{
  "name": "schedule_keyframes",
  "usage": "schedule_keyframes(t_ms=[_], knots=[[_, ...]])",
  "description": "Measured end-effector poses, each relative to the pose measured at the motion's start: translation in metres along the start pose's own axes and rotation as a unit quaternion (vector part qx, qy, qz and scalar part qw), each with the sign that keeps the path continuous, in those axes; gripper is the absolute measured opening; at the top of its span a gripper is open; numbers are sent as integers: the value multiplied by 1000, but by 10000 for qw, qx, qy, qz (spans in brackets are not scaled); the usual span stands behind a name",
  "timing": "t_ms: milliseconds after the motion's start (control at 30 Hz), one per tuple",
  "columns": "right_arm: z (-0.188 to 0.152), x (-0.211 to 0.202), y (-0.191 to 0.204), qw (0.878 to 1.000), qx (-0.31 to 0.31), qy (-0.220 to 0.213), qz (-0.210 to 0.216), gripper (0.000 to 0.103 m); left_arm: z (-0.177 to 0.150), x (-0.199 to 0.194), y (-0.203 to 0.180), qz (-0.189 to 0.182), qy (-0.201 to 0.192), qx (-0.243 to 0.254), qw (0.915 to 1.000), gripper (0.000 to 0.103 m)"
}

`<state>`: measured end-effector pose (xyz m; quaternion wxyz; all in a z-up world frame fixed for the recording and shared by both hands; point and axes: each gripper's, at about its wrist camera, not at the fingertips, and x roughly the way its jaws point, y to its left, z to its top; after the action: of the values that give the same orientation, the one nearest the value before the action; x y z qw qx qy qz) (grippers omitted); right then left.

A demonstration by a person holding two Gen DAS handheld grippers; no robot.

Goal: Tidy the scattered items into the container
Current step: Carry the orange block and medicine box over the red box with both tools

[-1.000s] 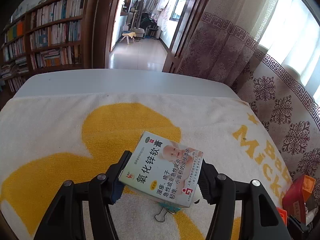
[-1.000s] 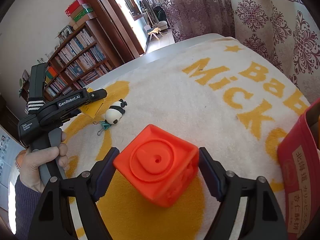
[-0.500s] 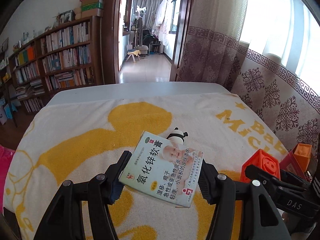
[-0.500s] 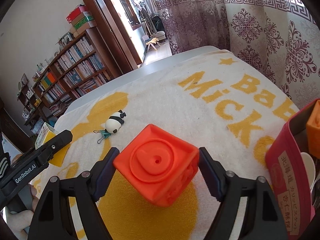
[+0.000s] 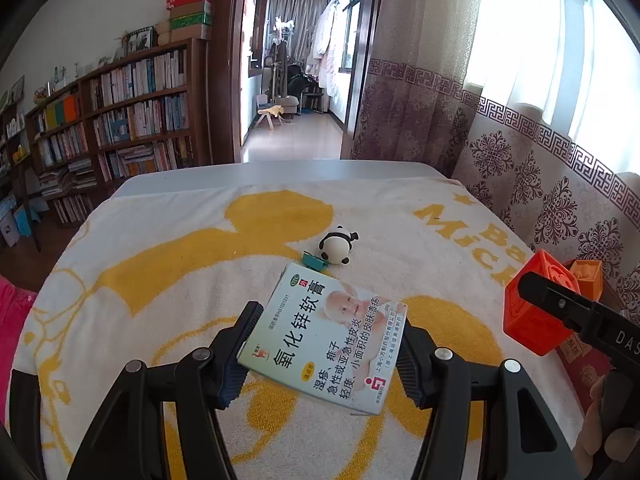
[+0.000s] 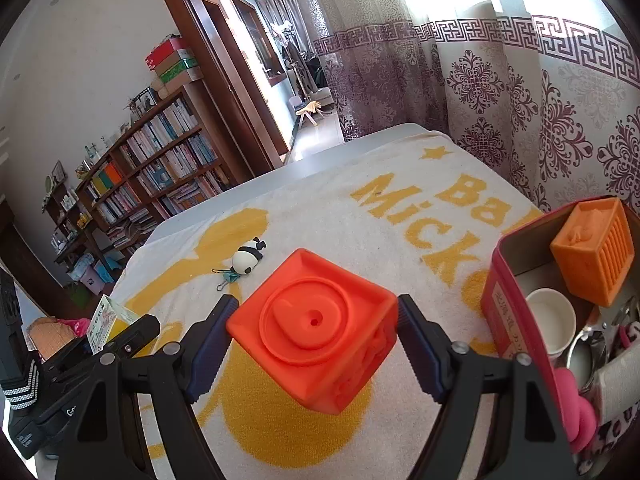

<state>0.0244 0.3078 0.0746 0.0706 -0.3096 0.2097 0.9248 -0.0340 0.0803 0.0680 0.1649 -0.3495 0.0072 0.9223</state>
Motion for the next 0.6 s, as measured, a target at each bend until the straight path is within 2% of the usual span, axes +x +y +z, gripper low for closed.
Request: schedule_keyframes(t_ms=[300,600], knots=[[0,-56,-16,9992,-63,-389,5,82,-6,-9,-27,8,-125,218,9997,63],[-4,-98,-46,9976,-98,-657,-183,82,-13,-17,-64,-192,-139,482,9986,62]])
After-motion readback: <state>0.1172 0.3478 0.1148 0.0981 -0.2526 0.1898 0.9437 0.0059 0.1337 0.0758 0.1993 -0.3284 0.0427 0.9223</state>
